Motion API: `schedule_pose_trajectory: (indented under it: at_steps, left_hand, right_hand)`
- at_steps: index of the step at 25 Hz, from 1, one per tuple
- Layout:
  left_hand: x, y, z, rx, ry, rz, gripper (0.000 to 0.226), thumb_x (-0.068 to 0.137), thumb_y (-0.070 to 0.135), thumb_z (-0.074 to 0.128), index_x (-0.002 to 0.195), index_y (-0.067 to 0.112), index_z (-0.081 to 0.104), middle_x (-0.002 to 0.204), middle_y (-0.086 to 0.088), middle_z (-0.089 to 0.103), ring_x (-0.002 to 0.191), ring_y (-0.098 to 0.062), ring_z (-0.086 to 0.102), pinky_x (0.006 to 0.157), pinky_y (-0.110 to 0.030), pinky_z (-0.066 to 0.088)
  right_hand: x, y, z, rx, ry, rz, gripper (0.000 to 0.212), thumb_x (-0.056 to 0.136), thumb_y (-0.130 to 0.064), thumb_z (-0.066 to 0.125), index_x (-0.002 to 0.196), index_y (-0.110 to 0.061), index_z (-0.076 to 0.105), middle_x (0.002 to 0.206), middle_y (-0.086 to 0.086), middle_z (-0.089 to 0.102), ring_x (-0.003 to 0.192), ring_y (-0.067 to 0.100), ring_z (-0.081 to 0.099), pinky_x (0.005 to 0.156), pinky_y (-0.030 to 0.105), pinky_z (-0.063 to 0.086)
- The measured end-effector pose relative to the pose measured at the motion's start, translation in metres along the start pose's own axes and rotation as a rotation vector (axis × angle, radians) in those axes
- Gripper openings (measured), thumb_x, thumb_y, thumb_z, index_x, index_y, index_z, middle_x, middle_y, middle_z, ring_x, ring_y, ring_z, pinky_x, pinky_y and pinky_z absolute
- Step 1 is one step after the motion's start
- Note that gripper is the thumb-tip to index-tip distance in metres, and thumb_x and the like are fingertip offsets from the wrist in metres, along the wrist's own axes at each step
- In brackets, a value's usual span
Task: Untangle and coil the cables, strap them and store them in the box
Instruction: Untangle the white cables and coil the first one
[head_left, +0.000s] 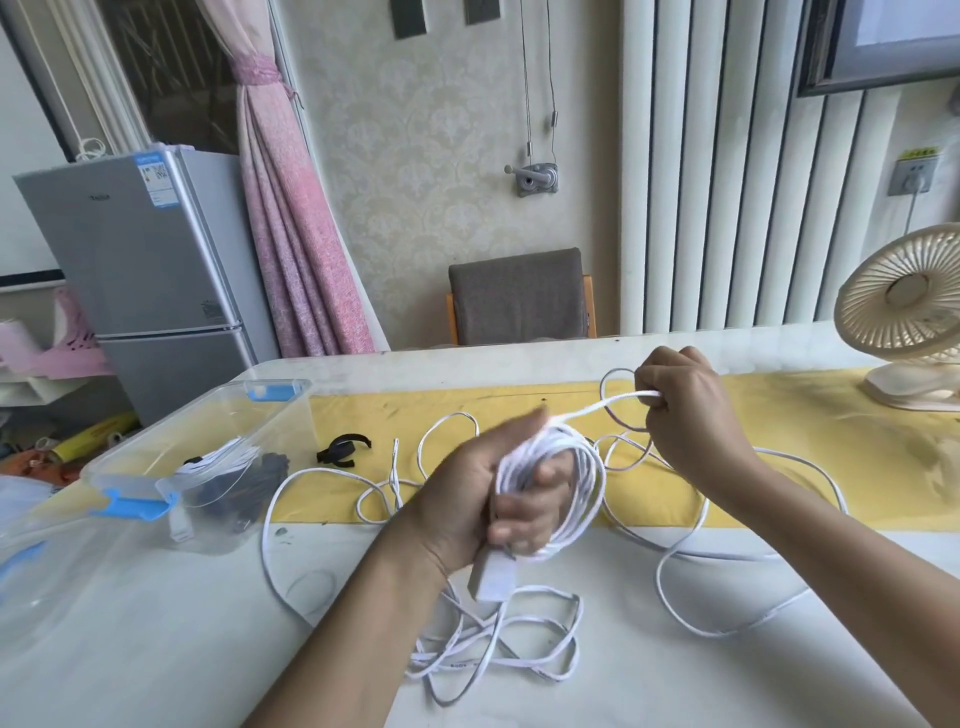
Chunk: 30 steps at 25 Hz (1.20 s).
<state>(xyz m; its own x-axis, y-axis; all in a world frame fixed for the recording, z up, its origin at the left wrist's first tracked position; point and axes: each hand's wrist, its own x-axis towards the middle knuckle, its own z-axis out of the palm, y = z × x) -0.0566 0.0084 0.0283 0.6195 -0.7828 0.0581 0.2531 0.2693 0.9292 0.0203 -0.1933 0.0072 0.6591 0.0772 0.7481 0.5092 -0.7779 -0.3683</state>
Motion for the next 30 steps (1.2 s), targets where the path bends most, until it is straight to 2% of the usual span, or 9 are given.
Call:
schedule_pose_trajectory:
  at_steps: [3, 7, 12, 16, 19, 22, 25, 27, 30]
  left_hand:
    - [0.000, 0.006, -0.013, -0.440, -0.150, 0.147, 0.033, 0.094, 0.033, 0.042, 0.078, 0.007, 0.054, 0.049, 0.001, 0.038, 0.040, -0.014, 0.036, 0.049, -0.024, 0.034]
    - [-0.006, 0.008, -0.022, -0.639, -0.130, 0.318, 0.027, 0.092, 0.025, 0.041, 0.075, 0.006, 0.050, 0.049, 0.001, 0.036, 0.041, -0.013, 0.036, 0.050, -0.024, 0.031]
    - [-0.005, 0.010, -0.014, -0.793, 0.129, 0.457, 0.022, 0.092, 0.022, 0.040, 0.079, 0.009, 0.053, 0.053, 0.000, 0.046, 0.043, -0.013, 0.047, 0.050, -0.025, 0.044]
    - [0.013, 0.004, -0.002, -0.287, 0.650, 0.519, 0.029, 0.097, 0.037, 0.039, 0.081, 0.015, 0.050, 0.053, 0.006, 0.045, 0.045, -0.008, 0.044, 0.050, -0.019, 0.042]
    - [0.022, -0.012, -0.008, 0.500, 0.903, 0.630, 0.028, 0.099, 0.033, 0.042, 0.076, 0.017, 0.046, 0.053, 0.002, 0.049, 0.049, -0.014, 0.046, 0.056, -0.029, 0.039]
    - [0.018, -0.021, -0.027, 1.121, 0.938, 0.638, 0.032, 0.094, 0.046, 0.038, 0.074, 0.022, 0.043, 0.059, 0.006, 0.048, 0.057, -0.016, 0.049, 0.061, -0.034, 0.043]
    - [0.012, -0.023, -0.038, 1.467, 0.930, 0.407, 0.052, 0.089, 0.063, 0.028, 0.077, 0.016, 0.047, 0.059, 0.003, 0.048, 0.062, -0.026, 0.054, 0.062, -0.039, 0.046]
    - [0.011, -0.020, -0.037, 1.583, 0.858, 0.329, 0.061, 0.088, 0.065, 0.031, 0.068, 0.010, 0.046, 0.055, -0.001, 0.044, 0.058, -0.026, 0.049, 0.057, -0.039, 0.042]
    - [0.010, -0.019, -0.017, 1.447, 0.637, 0.330, 0.070, 0.092, 0.059, 0.035, 0.060, 0.000, 0.053, 0.047, 0.002, 0.044, 0.047, -0.012, 0.045, 0.051, -0.028, 0.040]
  right_hand:
    - [-0.014, 0.000, 0.008, -0.112, -0.035, -0.120, 0.045, 0.062, 0.019, 0.044, 0.051, -0.024, 0.035, 0.064, -0.001, 0.045, 0.068, 0.022, 0.033, 0.055, 0.032, 0.028]
    - [-0.032, -0.016, 0.012, -0.186, -0.068, -0.230, 0.044, 0.058, 0.016, 0.055, 0.052, -0.023, 0.034, 0.061, 0.000, 0.046, 0.066, 0.019, 0.034, 0.040, 0.039, 0.039]
    - [-0.059, -0.037, 0.016, -0.261, -0.136, -0.352, 0.038, 0.050, 0.011, 0.066, 0.048, -0.018, 0.041, 0.060, -0.005, 0.043, 0.064, 0.017, 0.038, 0.041, 0.030, 0.036]
    - [-0.065, -0.045, 0.014, -0.269, -0.173, -0.425, 0.026, 0.060, 0.003, 0.036, 0.048, -0.020, 0.040, 0.058, -0.006, 0.042, 0.065, 0.016, 0.035, 0.046, 0.023, 0.024]
    - [-0.067, -0.046, 0.014, -0.264, -0.170, -0.477, 0.026, 0.061, 0.002, 0.037, 0.050, -0.020, 0.042, 0.060, -0.005, 0.043, 0.066, 0.017, 0.036, 0.054, 0.021, 0.018]
    - [-0.063, -0.051, 0.010, -0.235, -0.154, -0.501, 0.026, 0.056, 0.007, 0.049, 0.052, -0.018, 0.043, 0.061, -0.003, 0.044, 0.068, 0.017, 0.031, 0.058, 0.023, 0.014]
    - [-0.056, -0.054, -0.003, -0.180, -0.127, -0.507, 0.026, 0.059, 0.010, 0.047, 0.055, -0.016, 0.042, 0.066, -0.001, 0.045, 0.070, 0.017, 0.031, 0.054, 0.022, 0.023]
    - [-0.049, -0.053, -0.014, -0.103, -0.074, -0.463, 0.027, 0.065, 0.009, 0.042, 0.057, -0.017, 0.040, 0.069, -0.001, 0.046, 0.071, 0.017, 0.032, 0.049, 0.031, 0.035]
    - [-0.038, -0.047, -0.030, -0.021, 0.038, -0.404, 0.024, 0.071, -0.002, 0.029, 0.060, -0.023, 0.032, 0.068, -0.001, 0.046, 0.072, 0.012, 0.023, 0.054, 0.026, 0.029]
